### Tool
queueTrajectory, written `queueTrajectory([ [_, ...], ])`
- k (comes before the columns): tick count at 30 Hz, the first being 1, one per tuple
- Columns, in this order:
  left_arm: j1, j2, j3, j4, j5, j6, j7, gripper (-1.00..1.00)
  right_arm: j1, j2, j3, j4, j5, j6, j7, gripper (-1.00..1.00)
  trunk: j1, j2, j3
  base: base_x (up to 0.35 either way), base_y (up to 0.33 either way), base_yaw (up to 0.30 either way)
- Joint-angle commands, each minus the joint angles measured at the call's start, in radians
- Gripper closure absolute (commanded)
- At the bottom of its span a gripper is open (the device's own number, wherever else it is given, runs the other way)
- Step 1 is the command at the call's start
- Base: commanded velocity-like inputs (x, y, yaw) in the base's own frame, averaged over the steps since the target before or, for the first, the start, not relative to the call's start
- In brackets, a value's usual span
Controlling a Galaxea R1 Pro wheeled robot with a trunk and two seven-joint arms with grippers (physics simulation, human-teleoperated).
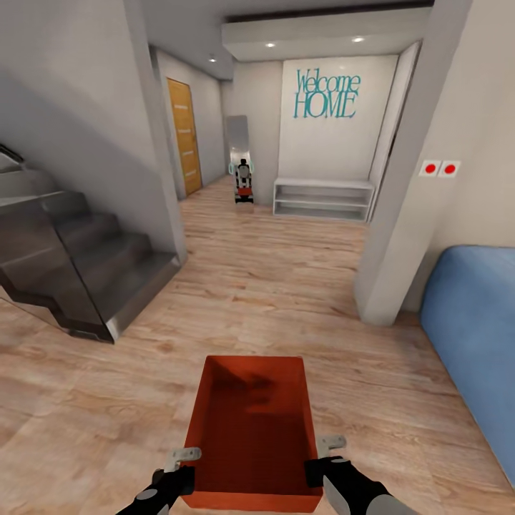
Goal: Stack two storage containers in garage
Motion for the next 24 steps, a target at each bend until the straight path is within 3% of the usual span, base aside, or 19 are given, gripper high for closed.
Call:
queueTrajectory([
  [1, -0.001, 0.001, -0.001, 0.001, 0.008, -0.004, 0.008, 1.00, 0.000, -0.008, 0.002, -0.003, 0.020, 0.008, -0.010, 1.00, 0.001, 0.000, -0.001, 0.343, 0.000, 0.000],
  [24, -0.001, 0.001, -0.001, 0.001, 0.008, -0.004, 0.008, 1.00, 0.000, -0.008, 0.002, -0.003, 0.020, 0.008, -0.010, 1.00, 0.001, 0.000, -0.001, 0.343, 0.000, 0.000],
])
